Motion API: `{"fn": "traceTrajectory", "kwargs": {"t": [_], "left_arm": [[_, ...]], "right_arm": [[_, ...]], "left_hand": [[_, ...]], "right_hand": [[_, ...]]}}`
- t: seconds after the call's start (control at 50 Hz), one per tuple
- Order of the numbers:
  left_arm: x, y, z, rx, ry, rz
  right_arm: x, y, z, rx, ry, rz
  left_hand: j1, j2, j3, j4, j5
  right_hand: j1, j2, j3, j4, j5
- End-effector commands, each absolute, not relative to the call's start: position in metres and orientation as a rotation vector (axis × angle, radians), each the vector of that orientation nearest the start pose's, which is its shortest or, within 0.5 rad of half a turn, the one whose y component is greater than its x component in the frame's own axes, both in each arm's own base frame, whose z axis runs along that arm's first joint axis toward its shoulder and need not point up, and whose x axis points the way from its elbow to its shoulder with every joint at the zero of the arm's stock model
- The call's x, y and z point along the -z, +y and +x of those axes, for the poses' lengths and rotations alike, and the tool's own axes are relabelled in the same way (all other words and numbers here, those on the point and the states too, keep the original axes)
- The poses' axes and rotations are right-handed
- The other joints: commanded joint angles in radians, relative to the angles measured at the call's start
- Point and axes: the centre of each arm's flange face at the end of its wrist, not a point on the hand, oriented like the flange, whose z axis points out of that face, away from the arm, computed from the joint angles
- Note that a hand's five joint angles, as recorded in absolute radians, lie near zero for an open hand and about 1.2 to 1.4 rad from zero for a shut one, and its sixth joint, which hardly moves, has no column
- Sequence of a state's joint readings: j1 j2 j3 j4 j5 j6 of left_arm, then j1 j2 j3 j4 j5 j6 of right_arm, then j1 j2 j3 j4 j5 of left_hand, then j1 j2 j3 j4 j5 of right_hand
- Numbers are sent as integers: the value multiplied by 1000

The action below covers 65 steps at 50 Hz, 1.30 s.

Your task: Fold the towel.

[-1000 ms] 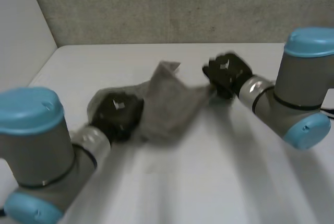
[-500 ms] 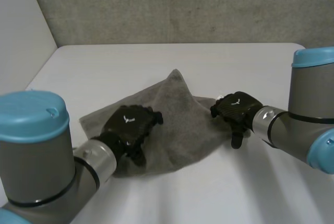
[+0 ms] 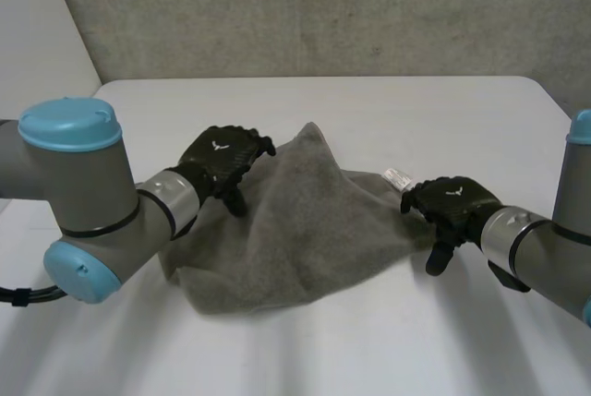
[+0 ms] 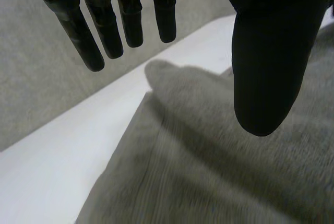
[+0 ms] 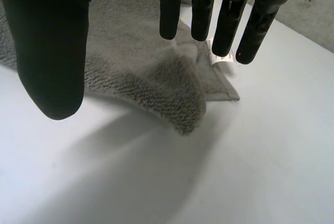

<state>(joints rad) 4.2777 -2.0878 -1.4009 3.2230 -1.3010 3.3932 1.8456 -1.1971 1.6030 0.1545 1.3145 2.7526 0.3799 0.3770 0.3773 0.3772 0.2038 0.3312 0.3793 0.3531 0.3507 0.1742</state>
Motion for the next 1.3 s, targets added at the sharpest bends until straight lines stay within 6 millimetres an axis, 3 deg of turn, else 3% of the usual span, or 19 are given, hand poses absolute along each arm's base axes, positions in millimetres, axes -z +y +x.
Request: {"fn": "traceTrajectory", "kwargs": {"t": [0.02,0.16,0.22,0.34,0.42,0.52,0.76,0.92,1.12,1.18,1.22,1.24,1.26,1.3], "left_arm": [[-184,-288,-264,1912,2498,1210],[-184,-283,-226,1869,2505,1322],[-175,-268,-209,1774,2627,1399],[-162,-250,-203,1665,2757,1472],[-153,-251,-197,1634,2787,1447],[-140,-249,-199,1579,2837,1456],[-125,-265,-201,1628,2792,1458],[-119,-259,-212,1604,2803,1522],[-130,-261,-214,1656,2764,1522],[-139,-261,-215,1692,2757,1498],[-141,-261,-215,1702,2763,1483],[-144,-261,-215,1712,2767,1471],[-148,-261,-215,1730,2759,1462],[-153,-261,-215,1750,2749,1454]], "right_arm": [[-172,-254,233,1443,2381,-1043],[-187,-247,234,1486,2332,-1032],[-188,-242,237,1481,2318,-1044],[-186,-234,245,1472,2295,-1075],[-185,-233,245,1467,2296,-1077],[-181,-230,245,1463,2293,-1080],[-169,-215,257,1445,2247,-1125],[-147,-228,264,1472,2233,-1047],[-123,-246,269,1497,2226,-1061],[-117,-251,271,1503,2228,-1085],[-117,-258,271,1553,2217,-1121],[-117,-258,271,1553,2217,-1121],[-118,-261,271,1583,2210,-1129],[-125,-265,271,1632,2193,-1122]], "left_hand": [[95,98,97,97,96],[142,145,144,145,143],[139,142,142,142,141],[130,133,133,133,132],[136,139,139,139,138],[159,162,162,162,161],[582,585,584,585,583],[998,1001,1001,1001,1000],[1016,1019,1019,1019,1018],[1016,1019,1019,1019,1018],[1016,1019,1019,1019,1018],[1016,1019,1019,1019,1018],[1016,1019,1019,1019,1018],[1016,1019,1019,1019,1018]], "right_hand": [[33,-15,11,13,15],[33,-15,11,13,15],[30,-18,8,10,12],[30,-18,8,10,12],[30,-18,8,10,12],[33,-15,11,13,15],[59,11,37,40,42],[74,26,52,54,56],[100,52,78,81,83],[215,167,193,195,197],[725,677,703,706,708],[728,680,707,709,711],[1062,1014,1040,1042,1044],[1065,1017,1043,1046,1048]]}}
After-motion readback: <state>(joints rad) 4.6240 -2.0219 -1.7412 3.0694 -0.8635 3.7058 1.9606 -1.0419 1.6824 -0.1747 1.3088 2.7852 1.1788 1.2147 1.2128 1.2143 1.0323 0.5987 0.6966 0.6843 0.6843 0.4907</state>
